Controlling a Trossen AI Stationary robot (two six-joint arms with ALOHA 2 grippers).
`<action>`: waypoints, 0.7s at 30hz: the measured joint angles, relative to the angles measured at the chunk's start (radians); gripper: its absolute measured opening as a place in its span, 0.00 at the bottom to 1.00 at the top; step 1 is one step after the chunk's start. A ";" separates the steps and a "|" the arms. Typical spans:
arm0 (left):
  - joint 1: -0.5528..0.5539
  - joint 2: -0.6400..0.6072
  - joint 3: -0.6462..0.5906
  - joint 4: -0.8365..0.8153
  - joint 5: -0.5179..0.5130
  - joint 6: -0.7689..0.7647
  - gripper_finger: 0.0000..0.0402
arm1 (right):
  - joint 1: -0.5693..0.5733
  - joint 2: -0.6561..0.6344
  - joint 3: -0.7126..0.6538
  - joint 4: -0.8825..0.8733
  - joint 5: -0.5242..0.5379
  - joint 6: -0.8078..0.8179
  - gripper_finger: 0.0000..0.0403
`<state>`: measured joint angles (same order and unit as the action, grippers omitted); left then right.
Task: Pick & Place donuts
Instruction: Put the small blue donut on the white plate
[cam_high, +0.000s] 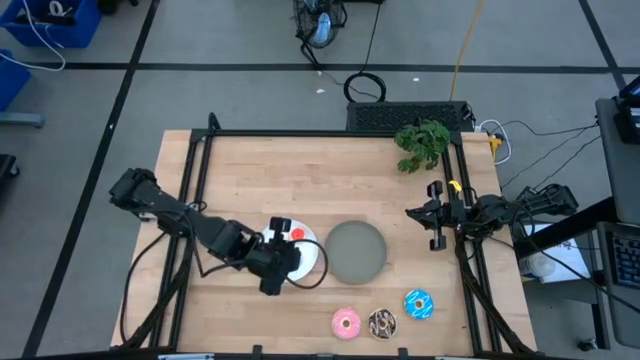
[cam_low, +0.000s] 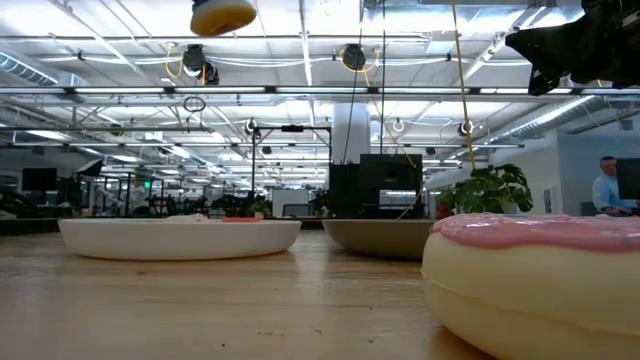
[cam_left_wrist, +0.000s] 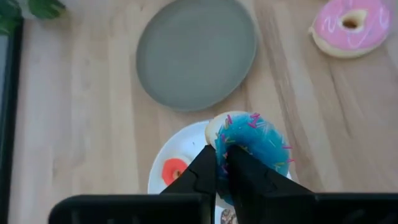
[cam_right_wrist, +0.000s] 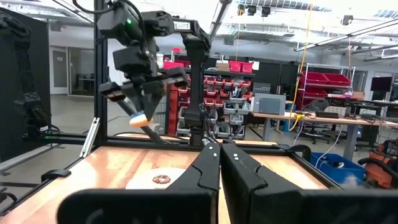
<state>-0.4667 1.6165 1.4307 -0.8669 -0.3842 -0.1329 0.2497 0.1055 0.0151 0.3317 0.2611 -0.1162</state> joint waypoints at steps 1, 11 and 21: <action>0.007 0.000 -0.008 0.000 0.011 0.000 0.07 | 0.000 0.000 0.000 0.000 0.000 0.000 0.01; 0.020 0.000 -0.066 0.002 0.059 -0.019 0.07 | 0.000 0.000 0.000 0.000 0.000 -0.004 0.01; 0.020 0.000 -0.066 0.003 0.062 -0.027 0.05 | 0.000 0.000 0.000 0.000 0.000 -0.004 0.01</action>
<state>-0.4471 1.6165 1.3643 -0.8637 -0.3227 -0.1596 0.2496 0.1055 0.0150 0.3317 0.2611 -0.1200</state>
